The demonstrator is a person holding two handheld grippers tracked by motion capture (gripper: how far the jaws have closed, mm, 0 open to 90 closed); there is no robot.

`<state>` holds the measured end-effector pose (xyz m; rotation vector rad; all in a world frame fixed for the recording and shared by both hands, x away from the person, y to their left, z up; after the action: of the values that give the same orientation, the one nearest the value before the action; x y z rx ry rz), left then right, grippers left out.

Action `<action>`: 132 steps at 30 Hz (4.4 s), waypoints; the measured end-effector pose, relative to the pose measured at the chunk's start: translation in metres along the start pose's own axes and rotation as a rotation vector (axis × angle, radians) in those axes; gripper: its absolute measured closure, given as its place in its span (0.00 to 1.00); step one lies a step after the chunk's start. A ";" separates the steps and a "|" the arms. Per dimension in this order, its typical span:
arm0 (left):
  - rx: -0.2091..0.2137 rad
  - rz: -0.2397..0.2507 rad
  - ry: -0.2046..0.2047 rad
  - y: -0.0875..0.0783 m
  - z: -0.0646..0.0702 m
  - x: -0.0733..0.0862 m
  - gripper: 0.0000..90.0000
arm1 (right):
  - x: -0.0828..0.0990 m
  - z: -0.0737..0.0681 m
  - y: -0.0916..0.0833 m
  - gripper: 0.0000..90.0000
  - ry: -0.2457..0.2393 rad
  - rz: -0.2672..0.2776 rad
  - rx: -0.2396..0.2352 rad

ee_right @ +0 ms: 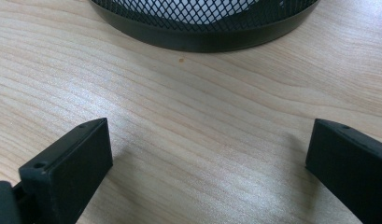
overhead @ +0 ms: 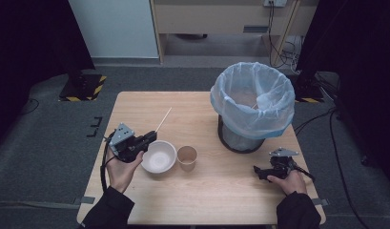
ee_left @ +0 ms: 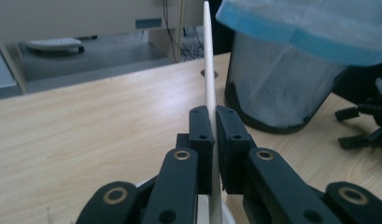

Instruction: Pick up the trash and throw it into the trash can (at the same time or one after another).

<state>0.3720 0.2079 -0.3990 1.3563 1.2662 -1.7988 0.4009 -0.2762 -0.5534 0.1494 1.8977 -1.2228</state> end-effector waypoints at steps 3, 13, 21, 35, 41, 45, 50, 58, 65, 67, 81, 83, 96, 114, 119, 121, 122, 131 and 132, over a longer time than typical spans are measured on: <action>0.009 0.026 0.002 -0.004 0.002 -0.008 0.95 | 0.000 0.000 0.000 0.01 0.000 0.000 0.000; 0.008 0.120 -0.014 -0.015 -0.005 -0.034 0.95 | 0.000 0.000 0.000 0.01 0.000 0.000 0.000; 0.017 0.181 -0.035 -0.017 -0.006 -0.055 0.95 | 0.000 0.000 0.000 0.01 -0.001 0.001 0.002; 0.039 0.248 -0.010 -0.011 0.012 -0.092 0.95 | 0.000 0.000 0.000 0.01 -0.001 0.001 0.002; 0.048 0.287 -0.013 -0.011 0.019 -0.111 0.95 | 0.000 0.000 0.000 0.01 -0.002 0.002 0.002; 0.054 0.307 -0.004 -0.011 0.025 -0.123 0.95 | 0.000 0.000 0.000 0.01 -0.002 0.002 0.002; 0.068 0.325 0.006 -0.009 0.034 -0.137 0.95 | 0.000 0.000 0.000 0.01 -0.001 0.001 0.002; 0.090 0.345 0.024 -0.001 0.051 -0.154 0.95 | 0.000 0.000 0.000 0.01 -0.001 0.002 0.002; 0.111 0.362 0.040 0.007 0.068 -0.168 0.95 | 0.000 0.000 0.000 0.01 -0.003 0.005 0.004; 0.117 0.364 0.047 0.010 0.073 -0.173 0.95 | 0.000 0.000 0.000 0.01 -0.003 0.005 0.003; 0.149 0.373 0.086 0.028 0.104 -0.194 0.95 | 0.000 0.000 0.000 0.01 -0.004 0.004 0.003; 0.153 0.375 0.087 0.030 0.106 -0.196 0.95 | 0.000 0.000 0.000 0.01 -0.004 0.004 0.003; 0.166 0.364 0.107 0.053 0.124 -0.205 0.95 | 0.000 0.000 0.000 0.01 -0.006 0.004 0.003; 0.191 0.336 0.134 0.091 0.158 -0.212 0.95 | 0.000 0.000 0.000 0.01 -0.006 0.002 0.003; 0.196 0.329 0.134 0.105 0.170 -0.215 0.95 | 0.000 0.000 0.000 0.01 -0.006 0.002 0.002; 0.195 0.328 0.136 0.106 0.171 -0.215 0.95 | 0.000 0.000 0.000 0.01 -0.006 0.002 0.003; 0.194 0.325 0.139 0.110 0.174 -0.216 0.95 | 0.000 0.000 0.000 0.01 -0.006 0.002 0.002; 0.201 0.303 0.143 0.131 0.190 -0.215 0.95 | 0.000 0.000 0.000 0.01 -0.006 0.002 0.003; 0.201 0.300 0.140 0.134 0.192 -0.215 0.95 | 0.000 0.000 0.000 0.01 -0.006 0.002 0.002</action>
<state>0.4783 -0.0435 -0.2364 1.7092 0.9065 -1.6774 0.4008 -0.2764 -0.5534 0.1484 1.8903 -1.2231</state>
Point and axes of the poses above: each handheld gripper's, and its own axes: y roughly forward along the jaws, x roughly out of its underside, z roughly to its right, the point moved 2 cm from there along y, roughly forward along the jaws, and after that the axes turned 12 degrees about -x, right-handed, at the moved point
